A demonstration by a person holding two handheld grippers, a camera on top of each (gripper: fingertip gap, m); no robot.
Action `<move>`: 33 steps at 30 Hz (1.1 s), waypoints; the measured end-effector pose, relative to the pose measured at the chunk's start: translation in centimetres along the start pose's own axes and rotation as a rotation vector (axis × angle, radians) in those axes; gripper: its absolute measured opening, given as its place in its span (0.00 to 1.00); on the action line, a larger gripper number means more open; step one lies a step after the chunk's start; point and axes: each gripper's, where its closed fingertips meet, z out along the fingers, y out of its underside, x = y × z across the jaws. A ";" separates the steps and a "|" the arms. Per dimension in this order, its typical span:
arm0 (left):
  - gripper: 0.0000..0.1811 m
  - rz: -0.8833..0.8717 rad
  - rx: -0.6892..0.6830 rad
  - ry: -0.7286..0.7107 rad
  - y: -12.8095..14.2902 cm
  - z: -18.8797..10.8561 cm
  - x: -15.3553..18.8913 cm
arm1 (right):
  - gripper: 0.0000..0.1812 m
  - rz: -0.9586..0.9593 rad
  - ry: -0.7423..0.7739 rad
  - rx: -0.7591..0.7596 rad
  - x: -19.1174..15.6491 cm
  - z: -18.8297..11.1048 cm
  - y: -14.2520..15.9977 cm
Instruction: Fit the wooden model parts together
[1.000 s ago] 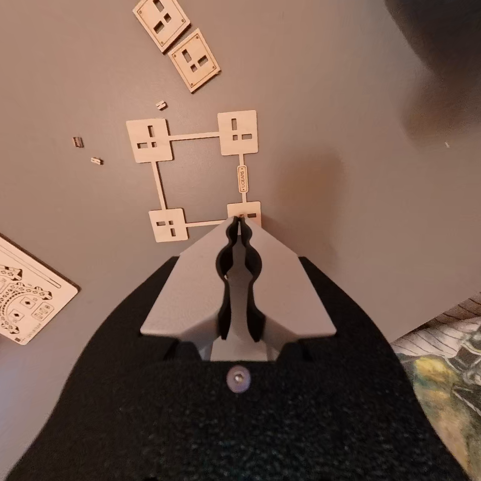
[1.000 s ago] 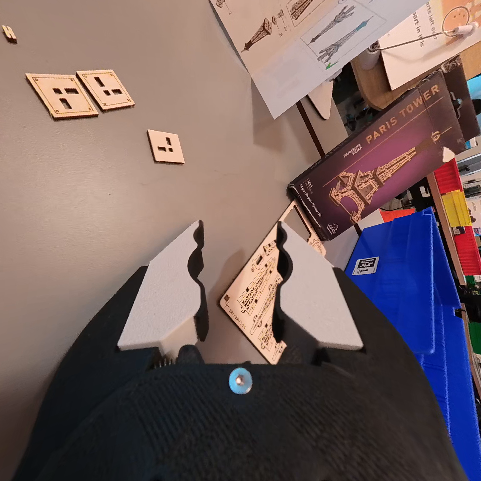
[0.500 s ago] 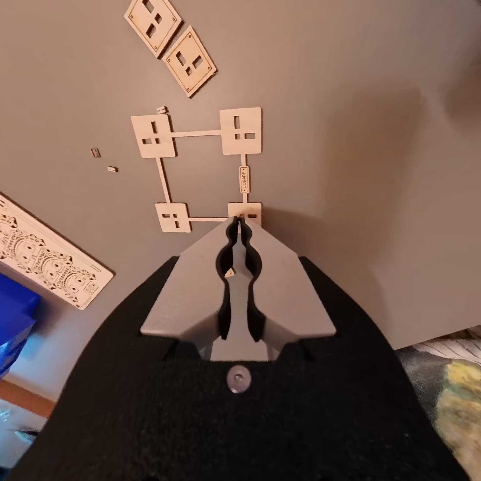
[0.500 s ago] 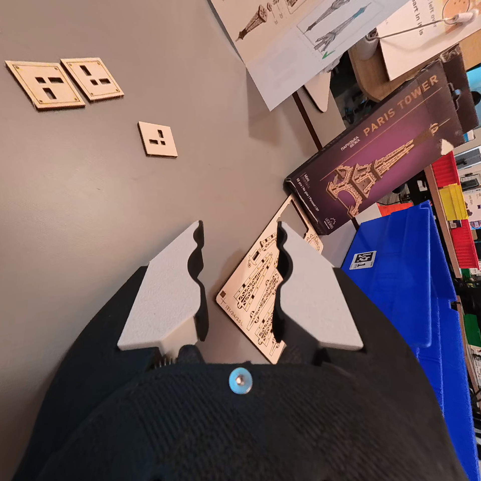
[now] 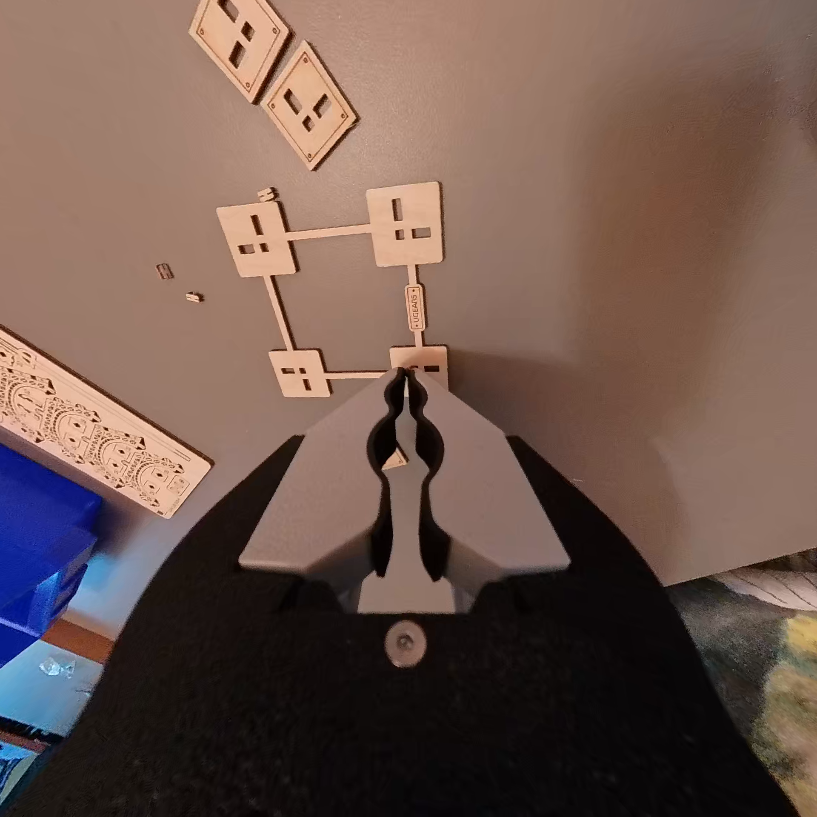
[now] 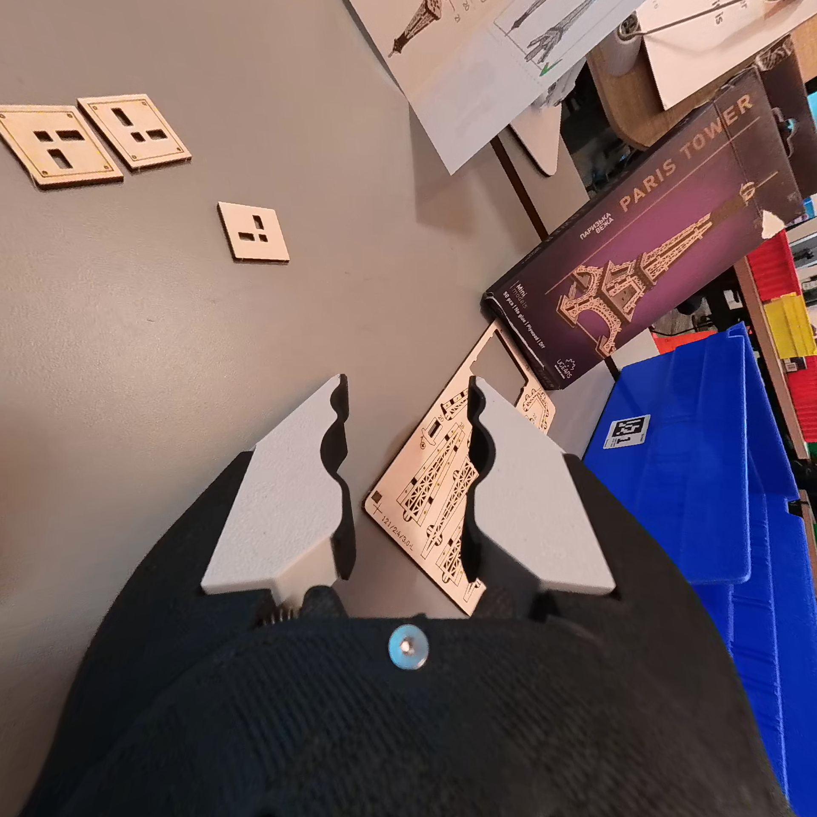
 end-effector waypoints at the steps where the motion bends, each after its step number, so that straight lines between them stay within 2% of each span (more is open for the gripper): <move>1: 0.00 -0.006 0.007 0.002 0.0 0.0 0.0 | 0.29 0.001 0.000 0.000 0.0 0.0 0.0; 7: 0.00 -0.005 0.110 0.031 0.0 -0.4 -0.2 | 0.29 0.003 -0.003 0.003 0.0 0.0 0.0; 13: 0.00 0.230 0.282 0.009 0.5 -1.7 -0.8 | 0.29 0.025 -0.028 0.013 -0.3 0.0 -0.1; 19: 0.00 0.431 0.712 0.052 -1.8 -3.6 0.5 | 0.30 0.037 -0.052 0.014 -0.3 -0.1 0.0; 22: 0.00 0.475 0.873 0.031 -1.9 -5.1 0.8 | 0.31 0.060 -0.107 0.037 -0.8 -0.7 -0.7; 25: 0.00 0.476 1.096 -0.030 -2.6 -8.7 0.6 | 0.31 0.111 -0.247 0.243 -1.8 -3.0 -4.3; 26: 0.00 0.468 1.159 -0.042 -2.7 -9.8 0.5 | 0.30 0.156 -0.363 0.338 -2.8 -4.3 -5.8; 28: 0.00 0.453 1.284 -0.071 -2.8 -12.3 0.4 | 0.26 0.308 -0.696 0.575 -5.0 -8.4 -9.1; 30: 0.00 0.434 1.400 -0.098 -2.9 -14.7 0.5 | 0.22 0.455 -0.942 0.766 -5.6 -12.2 -11.8; 32: 0.00 0.425 1.488 -0.126 -2.7 -16.3 0.6 | 0.19 0.495 -1.038 0.925 -5.9 -15.2 -13.8; 33: 0.00 0.412 1.534 -0.155 -2.6 -17.1 0.5 | 0.16 0.515 -1.026 0.987 -5.8 -16.1 -14.6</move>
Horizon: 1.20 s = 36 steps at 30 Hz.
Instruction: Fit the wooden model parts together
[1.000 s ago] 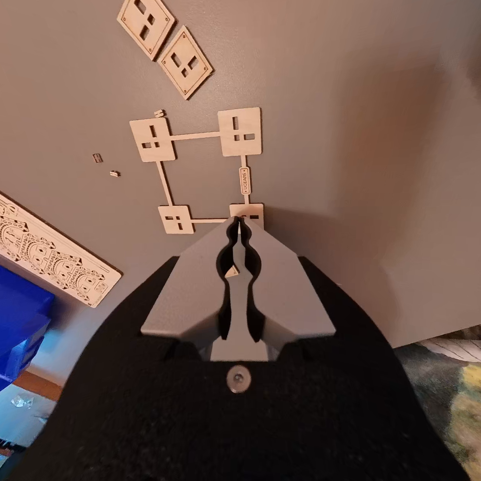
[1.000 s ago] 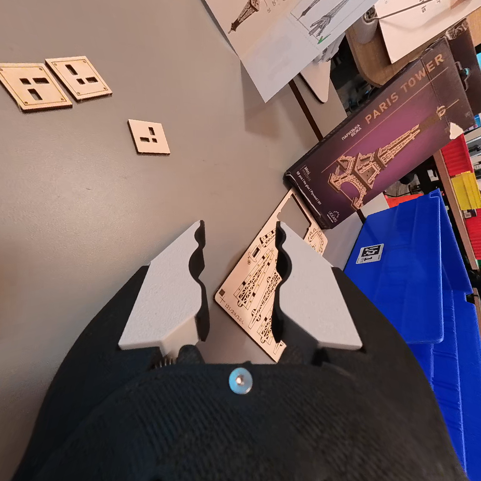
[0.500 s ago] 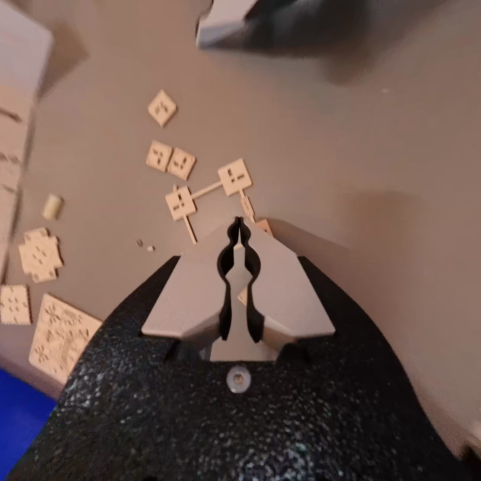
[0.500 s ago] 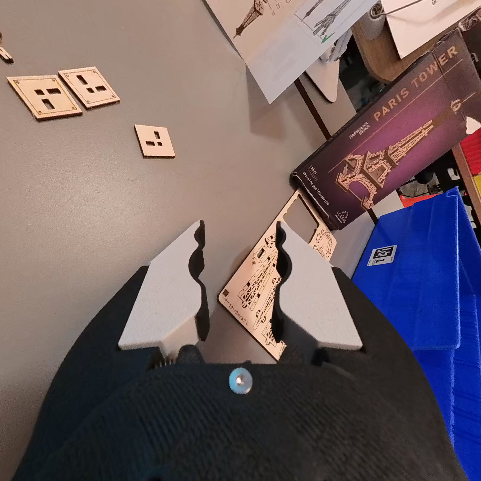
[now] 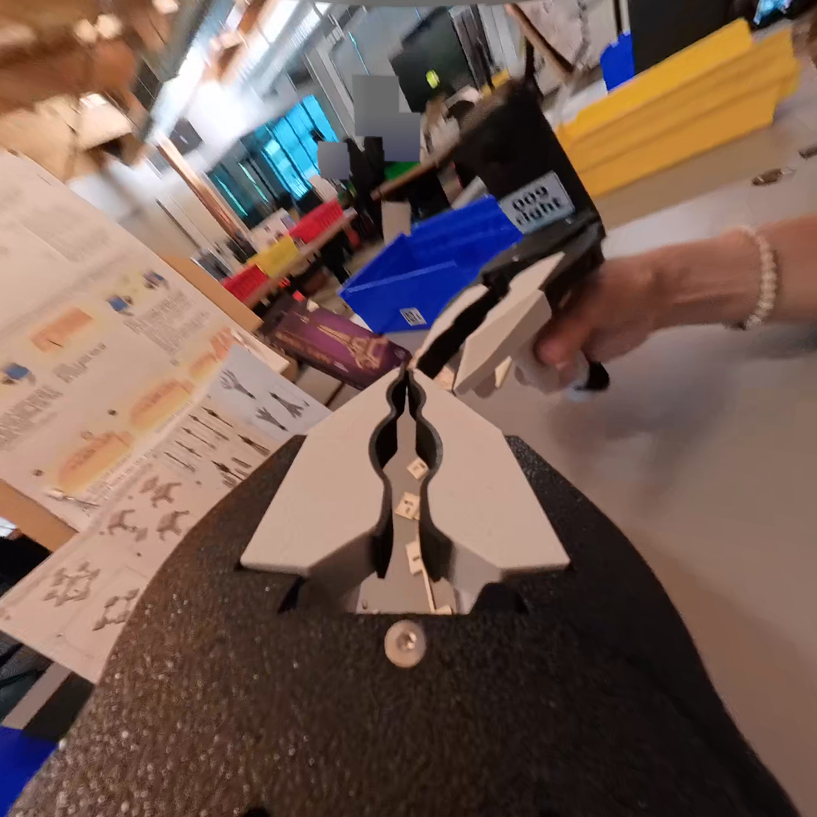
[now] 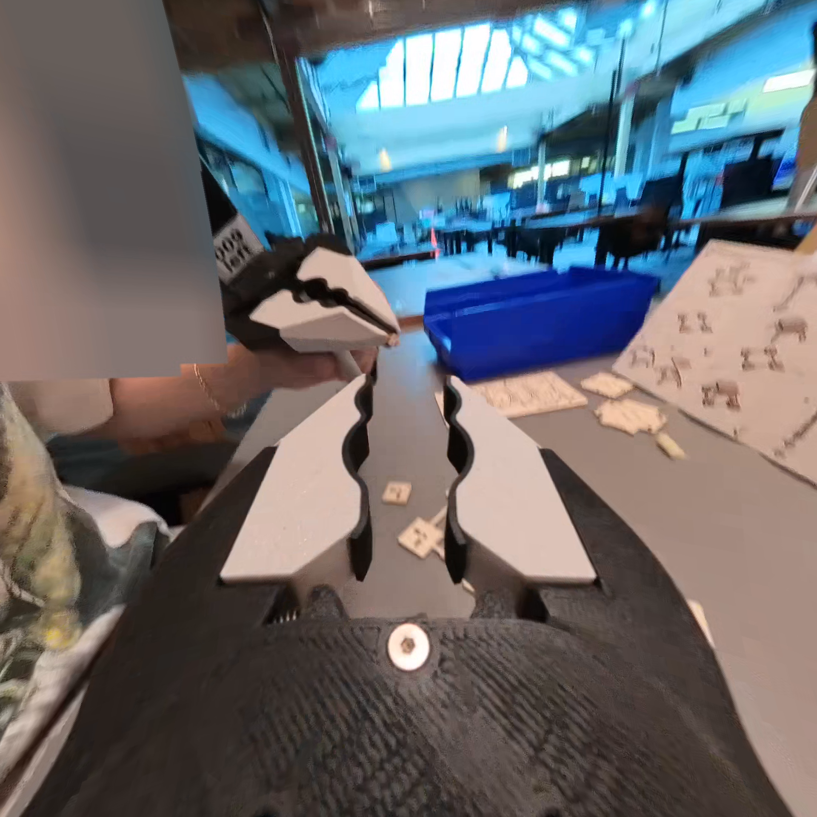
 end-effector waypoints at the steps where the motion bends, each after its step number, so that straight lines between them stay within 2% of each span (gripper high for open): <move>1: 0.00 0.010 0.025 -0.026 -0.5 -0.2 -0.3 | 0.15 -0.006 -0.003 0.046 -0.5 0.4 -0.7; 8: 0.00 -0.002 0.059 -0.073 -1.3 -0.8 -0.4 | 0.06 -0.141 0.079 0.206 -0.9 0.3 -3.1; 13: 0.00 -0.056 0.086 -0.074 -1.6 -0.9 -0.3 | 0.10 -0.204 0.043 0.213 -2.0 0.4 -3.2; 21: 0.00 -0.067 0.102 -0.061 -1.9 -0.6 0.0 | 0.01 -0.215 0.051 0.214 -2.1 0.4 -3.2; 25: 0.00 -0.073 0.105 -0.054 -2.0 -0.6 0.0 | 0.00 -0.216 0.053 0.222 -2.0 0.2 -3.4; 28: 0.00 -0.054 0.081 -0.020 -1.6 -0.6 0.2 | 0.00 -0.232 0.062 0.213 -1.6 -0.1 -3.3; 31: 0.02 0.024 0.060 0.027 -1.5 -1.0 0.3 | 0.00 -0.336 0.064 0.171 -1.8 -0.1 -2.8; 33: 0.06 0.066 0.030 0.084 -1.3 -1.3 0.4 | 0.00 -0.434 0.050 0.106 -2.1 0.1 -1.7; 36: 0.04 0.108 0.011 0.225 -1.6 -1.9 1.2 | 0.00 -0.504 0.001 0.104 -2.5 -0.1 -1.1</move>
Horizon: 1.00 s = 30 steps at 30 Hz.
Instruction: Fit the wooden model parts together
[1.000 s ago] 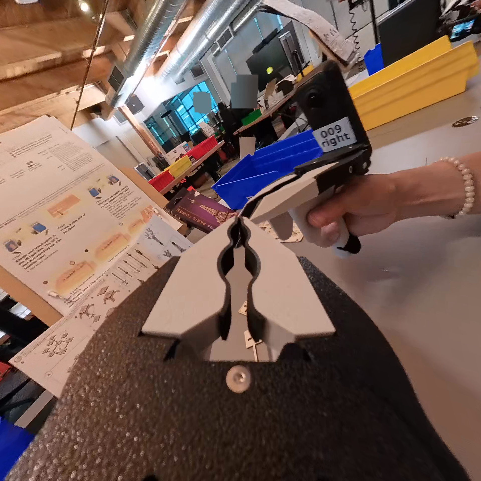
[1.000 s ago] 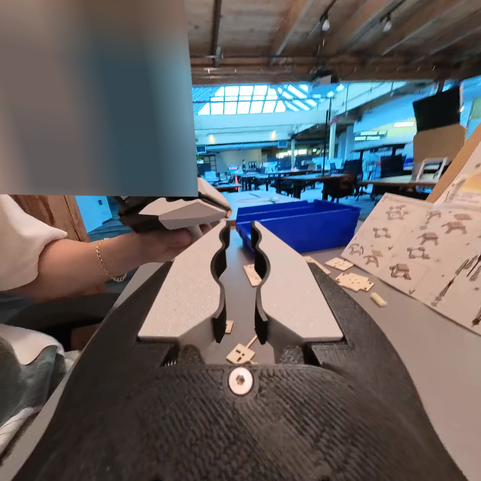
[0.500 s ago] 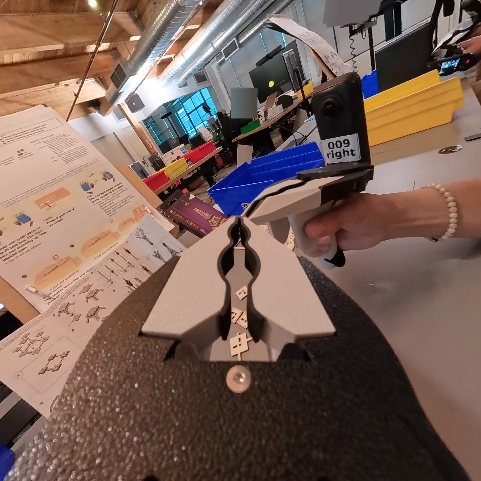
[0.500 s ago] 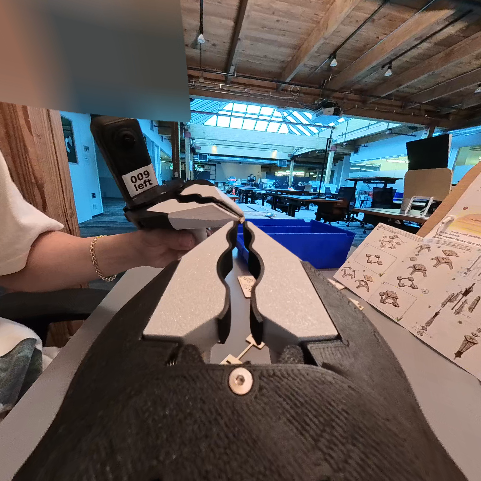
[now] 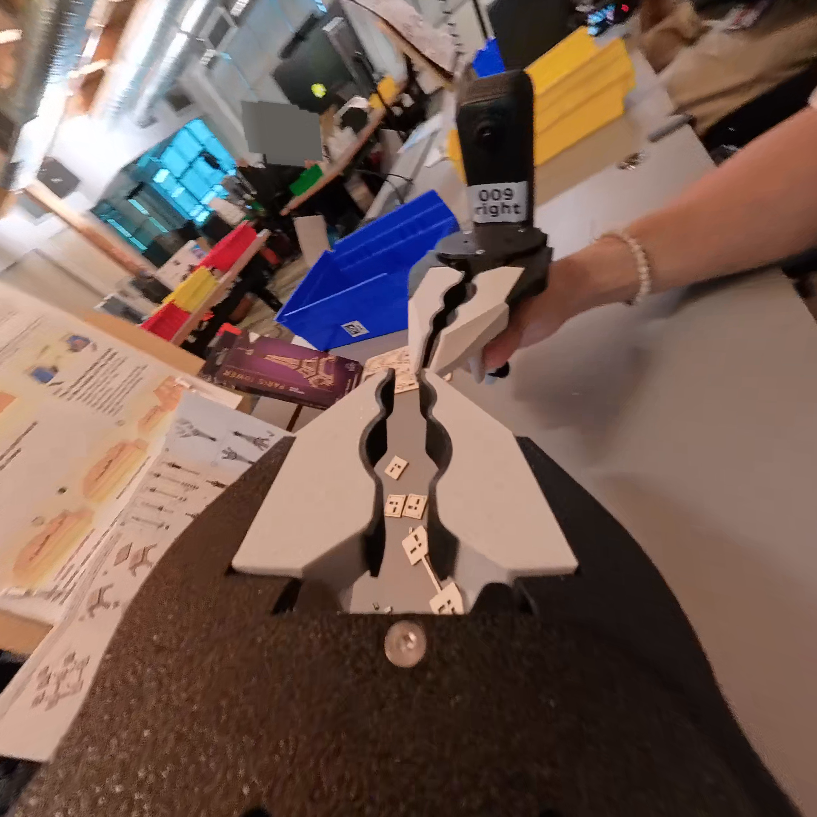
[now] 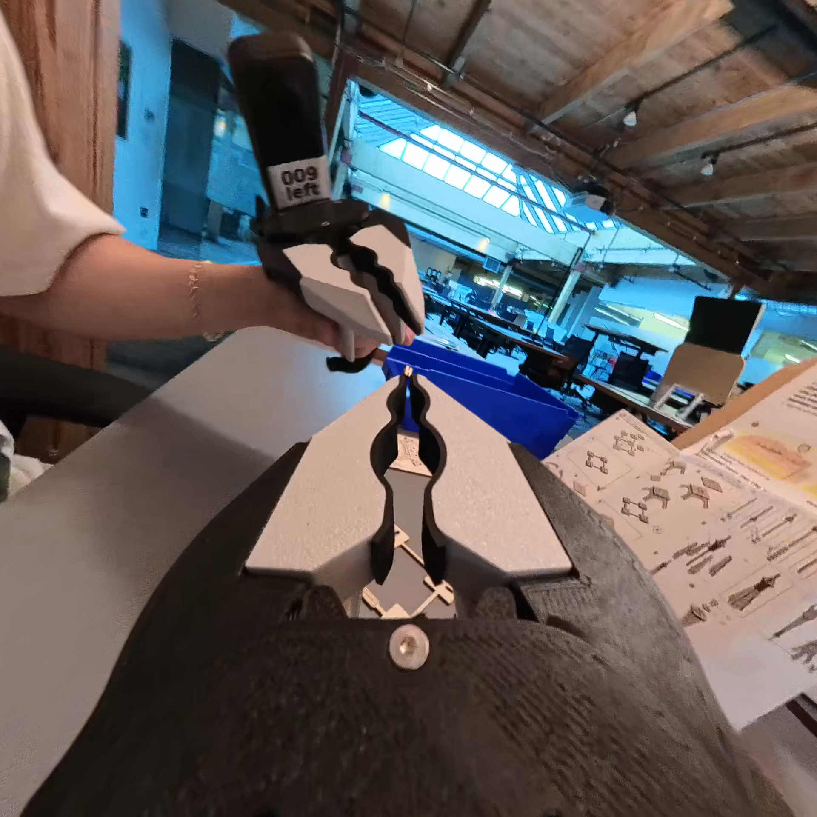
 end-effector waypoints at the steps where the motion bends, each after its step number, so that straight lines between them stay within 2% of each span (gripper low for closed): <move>1: 0.03 0.024 -0.013 0.038 0.0 -0.1 0.3 | 0.00 0.007 -0.017 0.015 -0.2 -0.1 -0.1; 7: 0.04 0.184 -0.064 0.182 -0.3 0.2 2.1 | 0.00 0.066 -0.168 0.105 -2.0 -0.5 -0.9; 16: 0.03 0.414 -0.094 0.169 -1.0 1.2 2.8 | 0.00 0.249 -0.271 0.181 -2.4 -1.3 -1.9; 26: 0.00 0.555 -0.143 0.206 -0.9 1.3 3.3 | 0.00 0.361 -0.345 0.138 -3.0 -1.3 -1.4; 30: 0.00 0.559 -0.167 0.221 -0.5 1.3 3.4 | 0.00 0.371 -0.346 0.113 -3.0 -1.2 -1.0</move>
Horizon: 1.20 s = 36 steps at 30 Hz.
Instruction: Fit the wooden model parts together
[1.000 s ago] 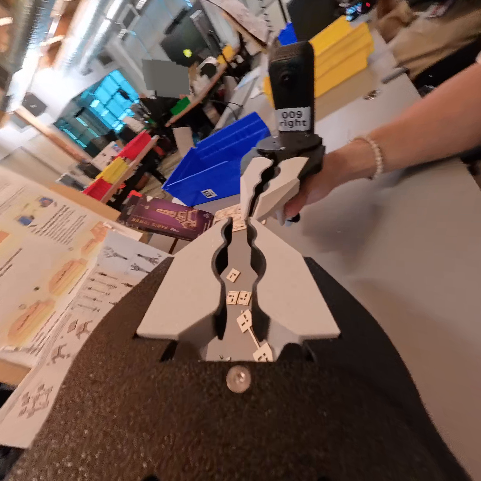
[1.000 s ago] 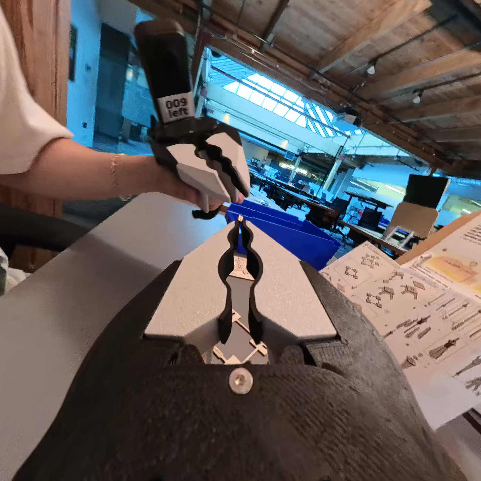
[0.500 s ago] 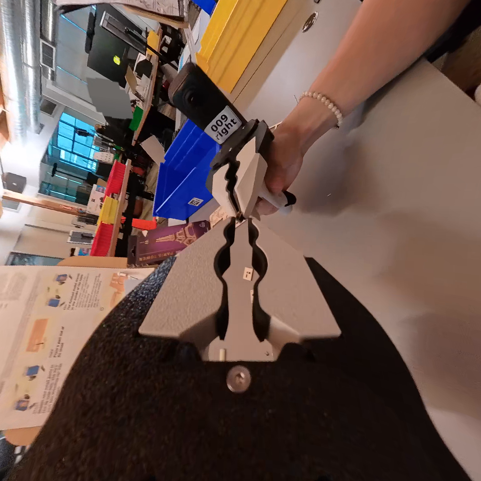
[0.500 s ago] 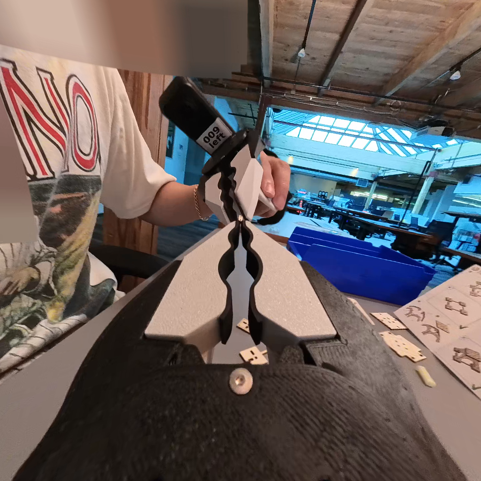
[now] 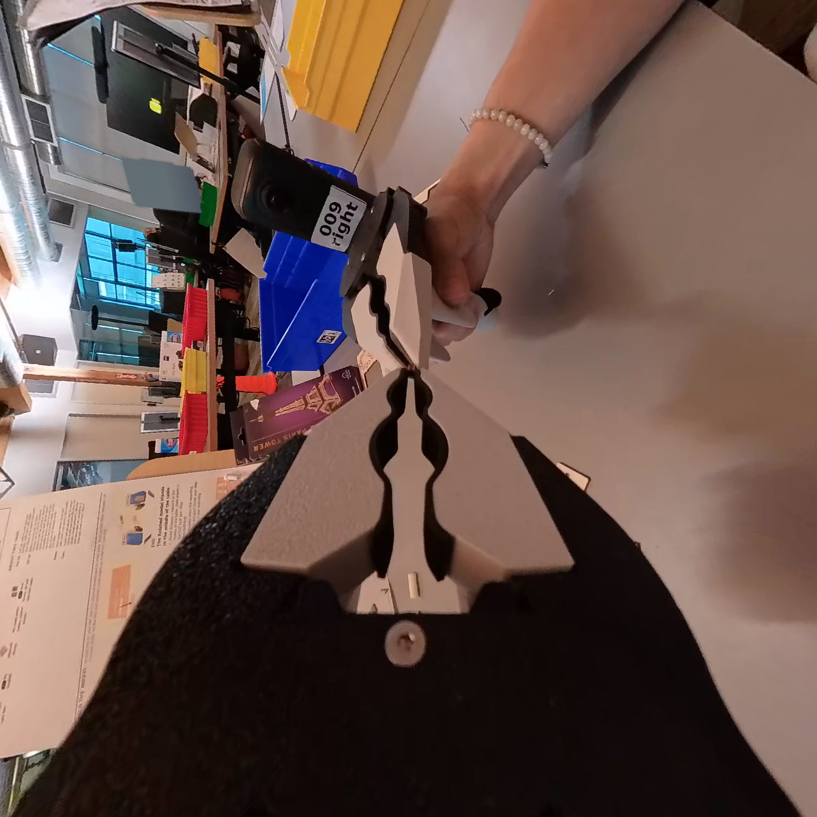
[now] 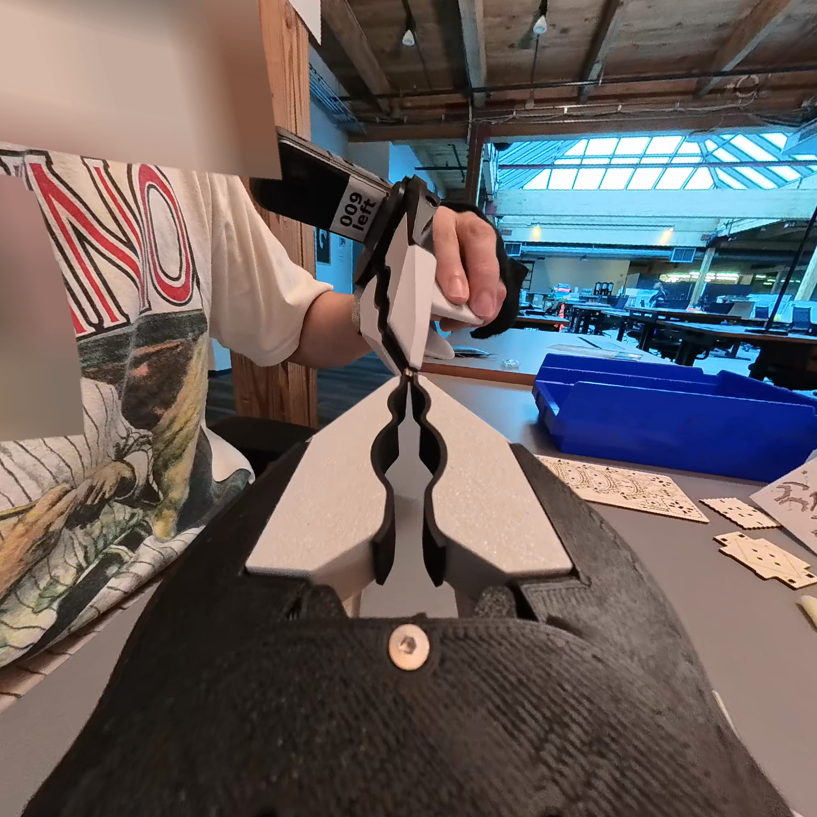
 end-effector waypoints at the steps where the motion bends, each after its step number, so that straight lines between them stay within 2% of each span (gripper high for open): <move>1: 0.00 -0.001 -0.009 0.004 0.1 0.0 0.0 | 0.00 0.000 0.005 -0.005 0.1 0.0 0.1; 3: 0.00 -0.001 -0.037 0.022 0.6 0.1 0.3 | 0.01 -0.014 0.032 -0.027 0.5 -0.1 0.5; 4: 0.00 0.003 -0.052 0.034 0.9 0.2 0.5 | 0.06 -0.024 0.065 -0.054 0.9 -0.3 0.9; 6: 0.00 0.026 -0.095 0.089 2.0 0.6 1.5 | 0.11 -0.055 0.198 -0.160 3.1 -1.3 2.1; 9: 0.00 0.128 -0.198 0.208 5.0 1.9 4.7 | 0.11 -0.103 0.500 -0.414 7.8 -4.9 5.0; 12: 0.00 0.200 -0.258 0.320 8.0 2.9 7.9 | 0.03 -0.069 0.671 -0.613 10.1 -7.5 7.9; 16: 0.00 0.198 -0.265 0.400 10.3 3.6 9.8 | 0.00 0.000 0.584 -0.713 9.0 -6.2 10.6; 19: 0.00 0.189 -0.274 0.435 11.4 3.9 10.0 | 0.00 0.079 0.445 -0.756 7.5 -4.9 11.7; 21: 0.00 0.178 -0.273 0.457 11.7 4.2 10.0 | 0.00 0.113 0.445 -0.841 8.2 -5.3 12.5; 26: 0.00 0.188 -0.265 0.519 11.9 4.7 10.7 | 0.00 -0.110 0.246 -1.086 8.7 -5.3 13.2; 31: 0.00 0.158 -0.263 0.546 12.0 4.7 11.2 | 0.00 -0.028 0.055 -1.100 8.5 -3.8 14.3; 35: 0.00 0.158 -0.267 0.561 12.1 4.5 11.2 | 0.00 -0.009 -0.019 -1.248 8.0 -4.7 16.0; 36: 0.00 0.162 -0.269 0.567 12.1 4.4 11.1 | 0.00 -0.012 -0.018 -1.228 8.0 -4.3 15.8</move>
